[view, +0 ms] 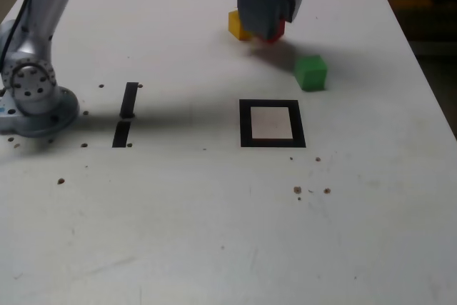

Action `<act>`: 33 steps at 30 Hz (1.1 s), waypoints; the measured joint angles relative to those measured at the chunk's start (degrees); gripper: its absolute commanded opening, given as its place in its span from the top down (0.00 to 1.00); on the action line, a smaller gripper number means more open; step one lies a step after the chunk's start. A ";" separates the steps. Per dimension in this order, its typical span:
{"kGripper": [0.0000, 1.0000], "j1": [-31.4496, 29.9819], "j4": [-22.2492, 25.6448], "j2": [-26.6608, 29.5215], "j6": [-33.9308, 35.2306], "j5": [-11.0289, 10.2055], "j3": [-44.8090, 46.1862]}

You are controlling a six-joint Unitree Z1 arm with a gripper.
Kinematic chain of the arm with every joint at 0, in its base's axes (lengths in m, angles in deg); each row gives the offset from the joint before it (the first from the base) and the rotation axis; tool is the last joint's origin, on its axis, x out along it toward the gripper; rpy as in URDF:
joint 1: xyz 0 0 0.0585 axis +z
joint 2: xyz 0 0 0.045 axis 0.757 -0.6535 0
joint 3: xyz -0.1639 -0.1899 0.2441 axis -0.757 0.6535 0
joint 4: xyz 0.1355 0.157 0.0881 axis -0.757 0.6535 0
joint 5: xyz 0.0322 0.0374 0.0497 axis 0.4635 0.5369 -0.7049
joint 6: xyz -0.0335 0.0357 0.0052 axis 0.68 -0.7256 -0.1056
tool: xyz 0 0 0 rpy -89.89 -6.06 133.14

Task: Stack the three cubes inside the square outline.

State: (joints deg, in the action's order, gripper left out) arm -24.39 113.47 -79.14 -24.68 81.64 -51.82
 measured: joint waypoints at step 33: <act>0.81 -28.71 -3.91 2.50 -11.52 0.42 10.61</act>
State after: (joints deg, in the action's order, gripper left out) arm -53.10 109.56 -76.64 -36.20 82.06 -41.21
